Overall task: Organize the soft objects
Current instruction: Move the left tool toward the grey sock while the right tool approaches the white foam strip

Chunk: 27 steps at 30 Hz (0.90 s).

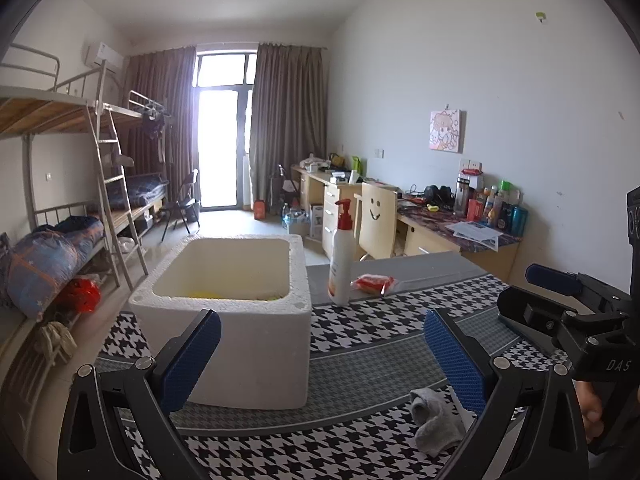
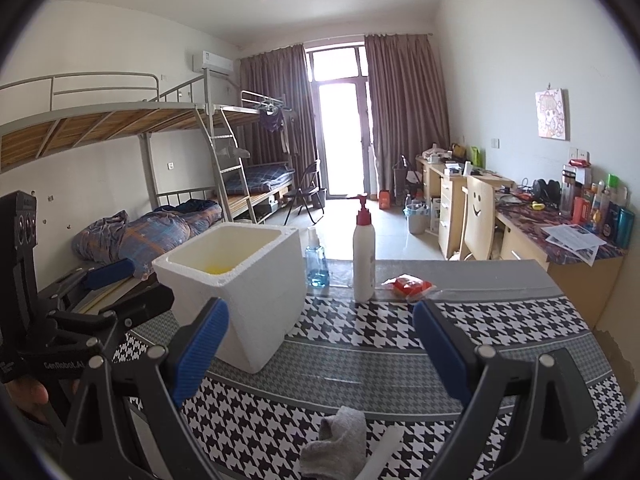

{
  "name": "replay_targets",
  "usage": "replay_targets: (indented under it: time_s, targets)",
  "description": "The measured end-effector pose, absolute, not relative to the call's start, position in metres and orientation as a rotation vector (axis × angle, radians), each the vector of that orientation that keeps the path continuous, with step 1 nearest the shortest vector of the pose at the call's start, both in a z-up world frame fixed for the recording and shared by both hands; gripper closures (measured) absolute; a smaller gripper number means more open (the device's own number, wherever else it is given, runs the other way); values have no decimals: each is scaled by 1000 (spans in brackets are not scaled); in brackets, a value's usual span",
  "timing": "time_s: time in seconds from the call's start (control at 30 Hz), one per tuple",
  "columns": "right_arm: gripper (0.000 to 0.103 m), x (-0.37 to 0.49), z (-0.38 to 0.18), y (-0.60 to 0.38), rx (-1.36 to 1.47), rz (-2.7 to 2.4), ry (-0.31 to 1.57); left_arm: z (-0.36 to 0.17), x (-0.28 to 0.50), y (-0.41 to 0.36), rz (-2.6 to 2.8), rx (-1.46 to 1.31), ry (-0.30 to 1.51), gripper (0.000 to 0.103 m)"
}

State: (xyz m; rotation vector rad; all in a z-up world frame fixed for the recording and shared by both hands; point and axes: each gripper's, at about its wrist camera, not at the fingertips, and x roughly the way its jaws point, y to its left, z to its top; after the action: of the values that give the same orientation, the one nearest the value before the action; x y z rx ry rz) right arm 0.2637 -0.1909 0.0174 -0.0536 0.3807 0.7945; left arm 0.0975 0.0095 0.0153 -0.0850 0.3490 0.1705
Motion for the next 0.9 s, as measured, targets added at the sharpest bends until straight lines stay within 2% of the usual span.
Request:
replay_targets:
  time_s: [0.9]
  targets:
    - [7, 262, -14, -211, -49, 739, 444, -12, 104, -6, 97, -67, 389, 1]
